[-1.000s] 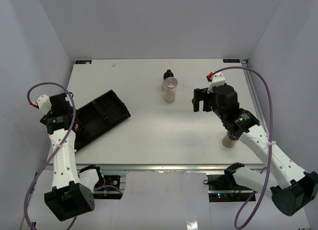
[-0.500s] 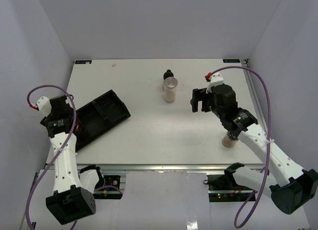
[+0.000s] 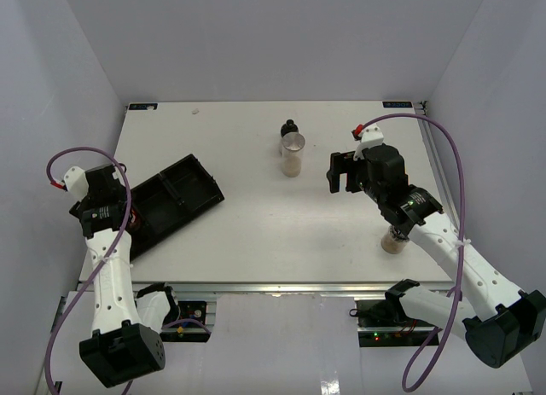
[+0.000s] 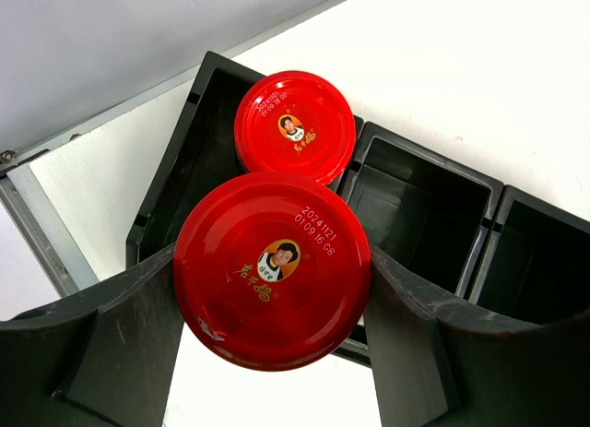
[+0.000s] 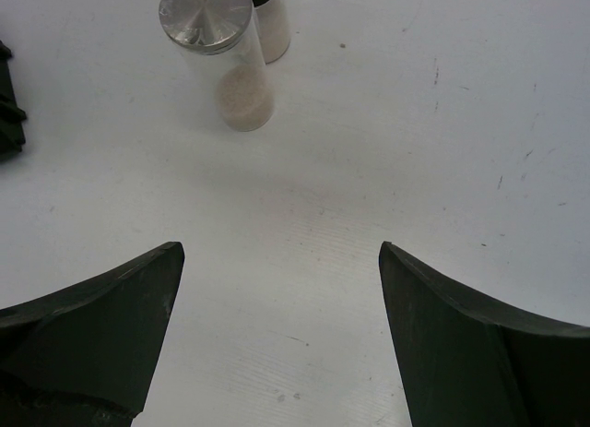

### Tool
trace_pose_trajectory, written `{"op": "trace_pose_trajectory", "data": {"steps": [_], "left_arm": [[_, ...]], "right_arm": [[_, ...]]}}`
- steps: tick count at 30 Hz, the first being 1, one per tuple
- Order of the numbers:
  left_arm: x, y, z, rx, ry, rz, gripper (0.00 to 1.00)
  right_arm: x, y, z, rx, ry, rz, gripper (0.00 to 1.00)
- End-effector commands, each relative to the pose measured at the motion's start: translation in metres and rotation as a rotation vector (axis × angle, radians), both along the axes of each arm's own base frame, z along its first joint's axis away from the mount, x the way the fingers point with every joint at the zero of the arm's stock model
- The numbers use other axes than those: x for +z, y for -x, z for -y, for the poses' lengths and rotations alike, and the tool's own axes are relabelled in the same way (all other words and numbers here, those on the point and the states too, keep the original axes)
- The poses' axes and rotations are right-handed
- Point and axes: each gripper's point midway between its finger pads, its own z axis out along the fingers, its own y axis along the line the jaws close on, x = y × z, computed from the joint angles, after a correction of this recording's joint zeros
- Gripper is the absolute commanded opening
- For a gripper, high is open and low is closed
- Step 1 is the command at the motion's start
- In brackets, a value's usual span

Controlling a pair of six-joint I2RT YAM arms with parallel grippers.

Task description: Organize the condiment bottles

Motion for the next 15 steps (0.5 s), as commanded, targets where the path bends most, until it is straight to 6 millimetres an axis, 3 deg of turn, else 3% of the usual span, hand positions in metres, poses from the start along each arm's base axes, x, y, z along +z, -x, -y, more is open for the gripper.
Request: {"op": "trace_pose_trajectory", "data": {"steps": [1,15], "left_arm": [[-0.0015,0.0094,0.0102,-0.034,0.039,-0.04,0.0],[-0.0081,0.0157,0.009,-0.006,0.046,-0.072,0.0]], "right_arm": [[0.0187,-0.0044,-0.0037,0.005,-0.031,0.039,0.93],[0.0244,-0.0044,-0.0005,-0.001,-0.023,0.055,0.92]]}}
